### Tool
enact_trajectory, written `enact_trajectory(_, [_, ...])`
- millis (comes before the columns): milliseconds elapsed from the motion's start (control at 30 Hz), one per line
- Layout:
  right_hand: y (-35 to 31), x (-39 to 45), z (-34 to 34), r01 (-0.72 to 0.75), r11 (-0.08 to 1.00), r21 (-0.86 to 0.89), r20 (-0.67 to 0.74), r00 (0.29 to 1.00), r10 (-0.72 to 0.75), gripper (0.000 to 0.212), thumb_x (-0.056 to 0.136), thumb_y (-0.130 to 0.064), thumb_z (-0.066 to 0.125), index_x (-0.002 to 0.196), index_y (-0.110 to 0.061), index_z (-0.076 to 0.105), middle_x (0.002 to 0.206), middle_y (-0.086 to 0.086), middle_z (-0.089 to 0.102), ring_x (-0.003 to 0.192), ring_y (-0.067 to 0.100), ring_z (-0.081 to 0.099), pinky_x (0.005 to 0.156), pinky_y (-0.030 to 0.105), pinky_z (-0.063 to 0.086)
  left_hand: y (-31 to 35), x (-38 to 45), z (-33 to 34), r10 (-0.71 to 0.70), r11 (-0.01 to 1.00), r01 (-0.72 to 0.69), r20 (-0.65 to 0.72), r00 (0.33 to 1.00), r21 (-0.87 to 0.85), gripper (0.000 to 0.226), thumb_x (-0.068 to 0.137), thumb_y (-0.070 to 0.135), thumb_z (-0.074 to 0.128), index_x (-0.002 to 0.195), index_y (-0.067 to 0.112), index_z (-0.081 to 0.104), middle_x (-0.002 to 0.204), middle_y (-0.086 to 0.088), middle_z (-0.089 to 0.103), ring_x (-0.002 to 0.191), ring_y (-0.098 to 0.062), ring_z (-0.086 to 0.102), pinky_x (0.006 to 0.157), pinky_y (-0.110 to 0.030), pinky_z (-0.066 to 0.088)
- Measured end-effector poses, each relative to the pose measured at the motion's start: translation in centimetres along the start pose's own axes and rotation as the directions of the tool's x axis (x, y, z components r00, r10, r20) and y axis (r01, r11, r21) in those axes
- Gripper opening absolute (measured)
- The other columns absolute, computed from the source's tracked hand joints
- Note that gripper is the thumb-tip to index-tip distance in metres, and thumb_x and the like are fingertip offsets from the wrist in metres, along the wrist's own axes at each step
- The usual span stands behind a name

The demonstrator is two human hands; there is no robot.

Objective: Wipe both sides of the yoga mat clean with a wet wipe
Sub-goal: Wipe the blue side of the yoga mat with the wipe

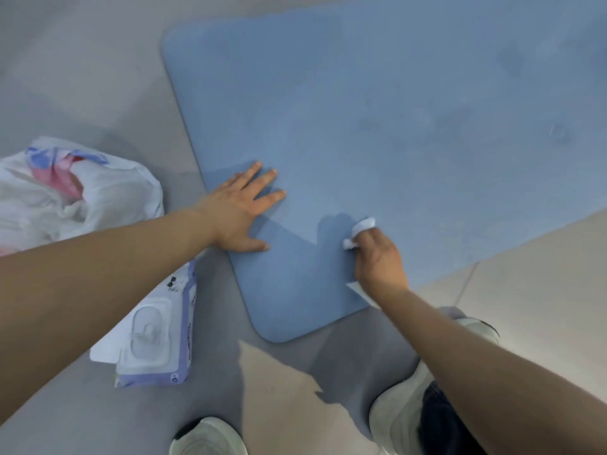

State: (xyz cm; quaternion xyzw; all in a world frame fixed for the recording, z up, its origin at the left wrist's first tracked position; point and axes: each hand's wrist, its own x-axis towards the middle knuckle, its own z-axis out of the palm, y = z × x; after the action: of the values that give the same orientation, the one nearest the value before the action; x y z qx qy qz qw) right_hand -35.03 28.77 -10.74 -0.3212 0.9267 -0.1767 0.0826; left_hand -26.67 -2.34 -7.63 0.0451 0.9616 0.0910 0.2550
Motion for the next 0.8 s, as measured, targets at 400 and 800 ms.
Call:
enact_trajectory(400, [-9.4, -7.1, 3.3, 0.690, 0.682, 0.241, 0.327, 0.604, -0.727, 0.003, 0.092, -0.014, 0.051, 0.092, -0.012, 0.049, 0.081, 0.010, 0.052, 0.065, 0.027, 0.045, 0.060, 0.037, 0.036, -0.4, -1.8, -0.5, -0.331, 0.925, 0.315, 0.046, 0.942, 0.212, 0.125, 0.066, 0.092, 0.050, 0.159, 0.029, -0.003, 0.166, -0.018, -0.008, 0.150, -0.046, 0.009, 0.119, -0.054, 0.016])
enact_trajectory(800, [-7.6, -2.3, 2.0, 0.646, 0.749, 0.146, 0.384, 0.661, -0.645, 0.009, 0.077, -0.008, 0.055, 0.085, -0.011, 0.053, 0.084, 0.011, 0.052, 0.069, 0.031, 0.049, 0.062, 0.039, 0.042, 0.5, -2.7, 0.3, -0.397, 0.908, 0.379, 0.082, 0.914, 0.176, 0.116, 0.078, 0.085, 0.049, 0.159, 0.027, -0.011, 0.165, -0.017, -0.015, 0.152, -0.042, -0.004, 0.123, -0.056, 0.003])
